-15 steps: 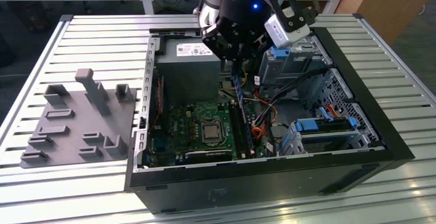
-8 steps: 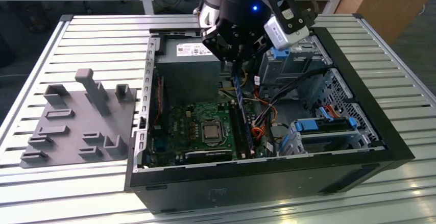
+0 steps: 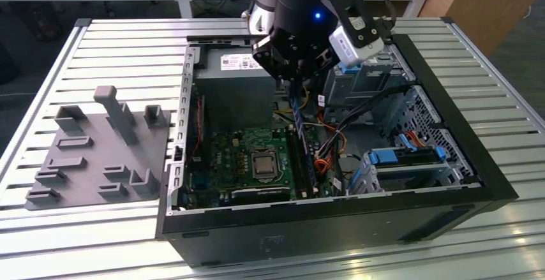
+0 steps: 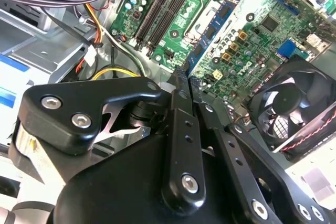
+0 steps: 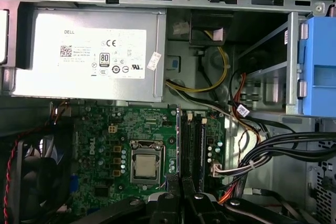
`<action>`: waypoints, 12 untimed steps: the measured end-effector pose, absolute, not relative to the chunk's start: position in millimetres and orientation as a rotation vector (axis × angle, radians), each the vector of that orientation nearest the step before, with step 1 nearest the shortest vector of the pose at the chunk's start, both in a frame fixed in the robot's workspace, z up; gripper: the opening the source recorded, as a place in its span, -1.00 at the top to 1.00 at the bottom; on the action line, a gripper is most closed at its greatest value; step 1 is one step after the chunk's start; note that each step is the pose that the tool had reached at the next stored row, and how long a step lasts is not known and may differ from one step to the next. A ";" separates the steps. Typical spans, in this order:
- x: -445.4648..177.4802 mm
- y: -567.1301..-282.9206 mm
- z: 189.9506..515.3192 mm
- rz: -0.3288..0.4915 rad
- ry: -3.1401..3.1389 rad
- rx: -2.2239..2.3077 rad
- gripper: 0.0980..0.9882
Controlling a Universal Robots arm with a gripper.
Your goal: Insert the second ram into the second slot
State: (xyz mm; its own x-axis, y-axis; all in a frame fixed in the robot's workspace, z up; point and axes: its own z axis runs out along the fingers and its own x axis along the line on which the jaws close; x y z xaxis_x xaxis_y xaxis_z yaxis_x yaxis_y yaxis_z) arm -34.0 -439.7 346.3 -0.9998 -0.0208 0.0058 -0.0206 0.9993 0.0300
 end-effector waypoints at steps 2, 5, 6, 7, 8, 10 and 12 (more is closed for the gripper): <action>-34.0 -439.7 344.6 -0.047 -3.135 0.032 0.92; -34.0 -439.7 343.2 -0.047 -3.135 0.032 0.92; -34.0 -439.7 342.9 -0.046 -3.135 0.032 0.92; -34.0 -439.7 342.7 -0.047 -3.135 0.032 0.92; -34.0 -439.7 342.5 -0.046 -3.135 0.032 0.92; -34.0 -439.7 342.1 -0.047 -3.135 0.032 0.92; -34.0 -439.7 341.3 -0.047 -3.135 0.032 0.92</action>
State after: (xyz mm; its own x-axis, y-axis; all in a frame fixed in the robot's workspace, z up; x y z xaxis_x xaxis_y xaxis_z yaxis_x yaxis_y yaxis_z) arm -34.0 -439.7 341.3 -0.9998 -0.0208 0.0058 -0.0206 0.9993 0.0298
